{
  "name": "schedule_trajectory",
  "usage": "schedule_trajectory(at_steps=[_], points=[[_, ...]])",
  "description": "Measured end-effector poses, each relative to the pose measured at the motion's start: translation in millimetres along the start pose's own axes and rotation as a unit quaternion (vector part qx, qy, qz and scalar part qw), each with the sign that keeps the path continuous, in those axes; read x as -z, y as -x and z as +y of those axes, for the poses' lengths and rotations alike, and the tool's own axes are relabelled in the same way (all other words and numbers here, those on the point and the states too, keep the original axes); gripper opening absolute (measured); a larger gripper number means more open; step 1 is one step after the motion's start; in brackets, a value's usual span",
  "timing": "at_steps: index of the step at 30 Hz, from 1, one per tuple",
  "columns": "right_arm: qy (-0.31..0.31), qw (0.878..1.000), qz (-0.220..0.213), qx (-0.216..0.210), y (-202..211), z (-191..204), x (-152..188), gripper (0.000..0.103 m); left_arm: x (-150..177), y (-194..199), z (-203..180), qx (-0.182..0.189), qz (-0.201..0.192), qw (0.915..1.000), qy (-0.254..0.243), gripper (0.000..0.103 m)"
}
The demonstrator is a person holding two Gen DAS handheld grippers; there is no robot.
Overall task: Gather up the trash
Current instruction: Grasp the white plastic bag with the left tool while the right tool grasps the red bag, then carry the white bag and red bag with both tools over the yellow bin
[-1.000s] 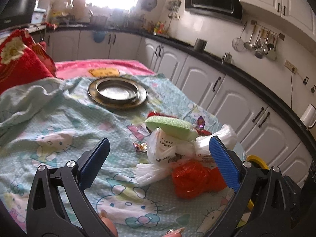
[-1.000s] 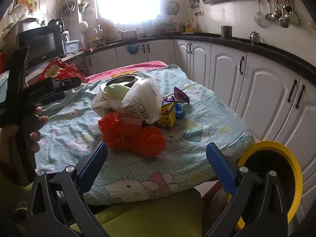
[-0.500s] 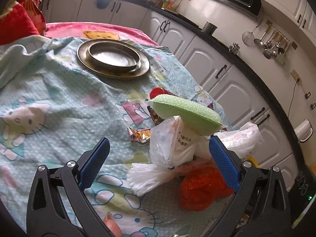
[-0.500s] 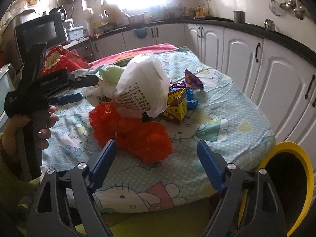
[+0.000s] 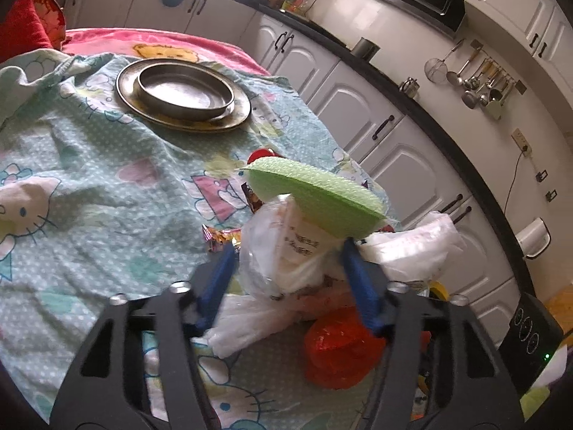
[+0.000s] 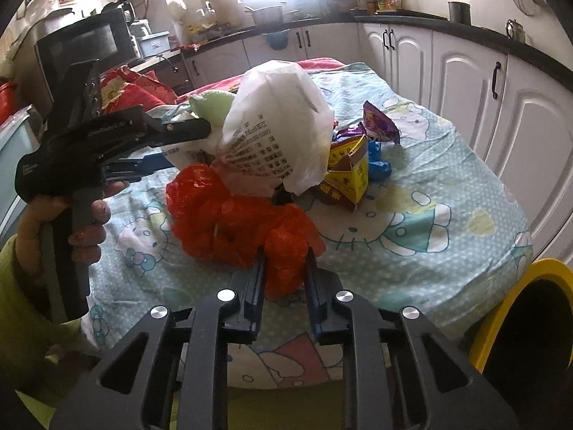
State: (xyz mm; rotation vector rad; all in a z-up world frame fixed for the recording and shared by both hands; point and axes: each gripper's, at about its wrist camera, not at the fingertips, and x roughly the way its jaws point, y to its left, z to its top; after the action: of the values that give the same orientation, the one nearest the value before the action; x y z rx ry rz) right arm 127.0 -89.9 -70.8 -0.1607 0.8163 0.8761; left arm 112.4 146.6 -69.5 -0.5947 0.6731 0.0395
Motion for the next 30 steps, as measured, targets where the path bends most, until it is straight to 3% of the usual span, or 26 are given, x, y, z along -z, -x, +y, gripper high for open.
schedule_trajectory(at_steps=[8, 17, 22, 30], points=[[0.008, 1.000, 0.000, 0.003, 4, 4, 1, 0.011, 4, 12, -9, 0.006, -0.016, 0.9996, -0.022, 0.023], [0.038, 0.999, -0.035, 0.006, 33, 13, -3, 0.007, 10, 37, -30, 0.021, -0.035, 0.9982, -0.043, 0.019], [0.053, 0.997, -0.053, 0.015, 51, 16, -4, 0.007, 3, 56, -45, 0.031, -0.068, 0.9954, -0.060, 0.019], [0.041, 0.995, -0.080, 0.032, 84, 8, -5, 0.007, -6, 81, -66, 0.042, -0.096, 0.9909, -0.084, 0.019]])
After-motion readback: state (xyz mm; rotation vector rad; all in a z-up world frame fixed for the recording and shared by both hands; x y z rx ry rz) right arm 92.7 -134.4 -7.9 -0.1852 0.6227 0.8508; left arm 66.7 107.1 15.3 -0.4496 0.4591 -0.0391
